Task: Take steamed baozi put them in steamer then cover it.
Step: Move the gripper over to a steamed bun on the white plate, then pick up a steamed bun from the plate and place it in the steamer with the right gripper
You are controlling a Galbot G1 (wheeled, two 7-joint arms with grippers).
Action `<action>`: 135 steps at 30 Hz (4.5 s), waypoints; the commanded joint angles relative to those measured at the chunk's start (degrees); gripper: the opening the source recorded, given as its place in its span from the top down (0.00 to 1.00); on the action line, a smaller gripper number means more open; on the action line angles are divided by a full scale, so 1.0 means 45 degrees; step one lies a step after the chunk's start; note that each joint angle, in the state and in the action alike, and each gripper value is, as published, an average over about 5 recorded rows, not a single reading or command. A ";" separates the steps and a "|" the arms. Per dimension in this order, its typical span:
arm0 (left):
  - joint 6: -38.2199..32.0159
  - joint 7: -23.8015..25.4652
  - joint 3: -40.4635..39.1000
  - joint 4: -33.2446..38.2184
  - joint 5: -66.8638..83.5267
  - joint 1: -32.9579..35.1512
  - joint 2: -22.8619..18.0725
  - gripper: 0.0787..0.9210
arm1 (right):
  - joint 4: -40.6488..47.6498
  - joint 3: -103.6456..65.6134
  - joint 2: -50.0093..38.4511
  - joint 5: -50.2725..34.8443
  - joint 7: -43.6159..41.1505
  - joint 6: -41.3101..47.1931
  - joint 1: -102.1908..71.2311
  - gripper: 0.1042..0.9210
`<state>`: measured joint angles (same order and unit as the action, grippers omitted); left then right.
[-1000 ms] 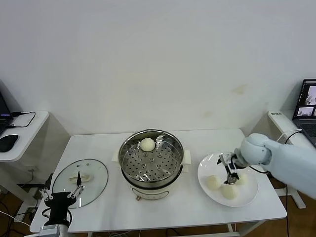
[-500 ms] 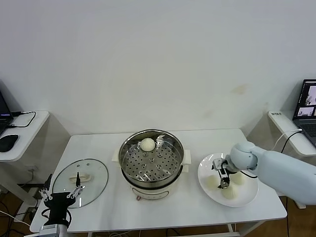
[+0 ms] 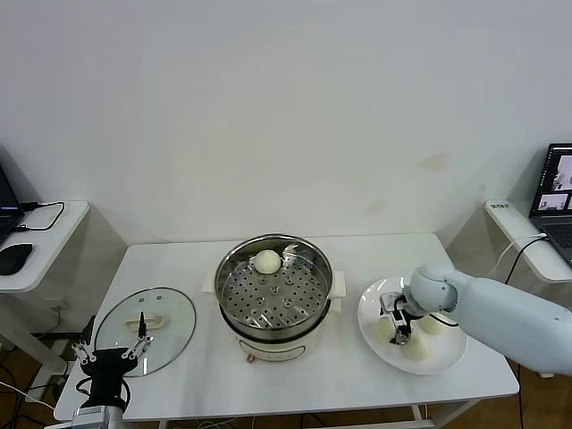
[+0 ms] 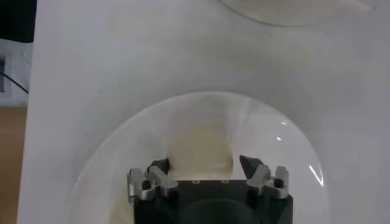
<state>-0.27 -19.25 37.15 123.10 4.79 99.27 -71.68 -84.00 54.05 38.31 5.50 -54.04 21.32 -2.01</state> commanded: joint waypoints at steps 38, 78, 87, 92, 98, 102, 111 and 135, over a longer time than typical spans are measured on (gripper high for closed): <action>0.0015 0.0037 -0.0128 0.0201 -0.0052 -0.0022 -0.0021 0.12 | -0.0021 0.0110 -0.0352 -0.0050 -0.1674 -0.1226 0.0749 0.12; -0.0045 -0.0012 -0.0070 0.0159 0.0003 -0.0073 0.0024 0.12 | -0.0513 -0.0014 -0.0654 -0.0793 -0.1393 -0.0624 0.2286 0.39; -0.0039 -0.0012 -0.0172 0.0331 0.0009 -0.0114 0.0148 0.12 | -0.1824 0.1313 -0.1574 -0.3137 -0.1458 -0.0128 0.5674 0.40; -0.0033 -0.0007 -0.0232 0.0412 0.0029 -0.0174 0.0262 0.12 | -0.2101 0.3099 -0.0565 -0.4849 -0.0860 0.0690 0.8555 0.40; -0.0030 -0.0006 -0.0269 0.0467 0.0039 -0.0254 0.0319 0.12 | -0.1930 0.4479 0.2103 -0.6769 0.0269 0.1868 0.9913 0.39; -0.0041 -0.0014 -0.0106 0.0424 0.0089 -0.0275 0.0347 0.12 | -0.1238 0.4282 0.3946 -0.8037 0.1095 0.2756 0.9390 0.38; -0.0046 -0.0017 0.0156 0.0399 0.0180 -0.0391 0.0226 0.12 | 0.0772 0.4066 0.7355 -0.8631 0.1915 0.3660 0.7555 0.38; -0.0101 -0.0035 0.0285 0.0127 0.0443 -0.0570 0.0327 0.12 | 0.3600 0.3803 1.0078 -0.8045 0.3038 0.4489 0.5334 0.33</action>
<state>-0.71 -19.39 38.42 123.75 6.78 96.75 -70.14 -71.38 71.04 79.53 -30.74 -41.96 40.39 24.08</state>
